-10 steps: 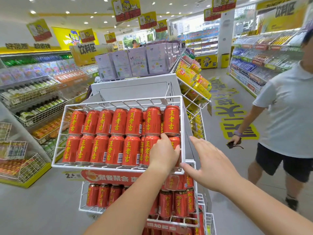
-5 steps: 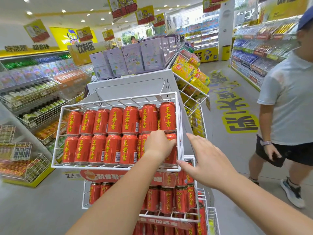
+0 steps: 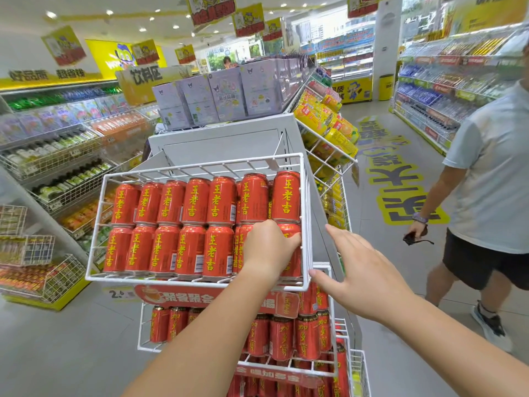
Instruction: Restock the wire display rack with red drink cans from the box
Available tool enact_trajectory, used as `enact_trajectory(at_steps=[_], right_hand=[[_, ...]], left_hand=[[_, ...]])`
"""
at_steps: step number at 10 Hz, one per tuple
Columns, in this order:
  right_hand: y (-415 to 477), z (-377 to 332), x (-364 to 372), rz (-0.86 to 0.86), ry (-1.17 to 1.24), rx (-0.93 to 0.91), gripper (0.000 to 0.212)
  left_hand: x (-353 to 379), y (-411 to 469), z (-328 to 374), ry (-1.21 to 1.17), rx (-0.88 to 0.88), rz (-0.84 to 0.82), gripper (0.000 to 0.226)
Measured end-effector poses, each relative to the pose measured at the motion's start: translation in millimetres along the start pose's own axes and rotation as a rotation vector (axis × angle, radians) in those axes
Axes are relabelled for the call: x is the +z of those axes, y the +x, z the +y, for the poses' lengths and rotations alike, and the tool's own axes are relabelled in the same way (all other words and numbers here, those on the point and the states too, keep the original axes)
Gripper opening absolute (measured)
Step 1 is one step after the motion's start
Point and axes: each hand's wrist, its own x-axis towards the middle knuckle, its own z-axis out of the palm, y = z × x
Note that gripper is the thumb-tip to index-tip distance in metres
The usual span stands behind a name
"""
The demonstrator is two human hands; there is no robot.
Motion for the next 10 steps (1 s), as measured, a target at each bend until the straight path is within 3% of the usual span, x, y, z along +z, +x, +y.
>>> enact_trajectory(at_steps=[3,7,8,9,10], right_hand=[[5,-2,2,-0.018,-0.003,0.003,0.088],[11,-12,5,-0.039,-0.07,-0.034,0.09],[9,-15,5,-0.071,-0.135,-0.047,0.092],[6,-20,5,-0.094,-0.213,-0.055,0.092],[2,-27,5,-0.108,-0.287,-0.06,0.093]], left_hand=[[3,-10,1,0.185,0.081,-0.019,0.05],[-8,-18,-26,0.197,0.244,-0.089,0.052],[-18,-23,-49,0.326,0.415,-0.031,0.056],[-36,-29,-72,0.53,0.505,-0.052,0.077],[-51,-41,-96,0.629,0.461,-0.126,0.09]])
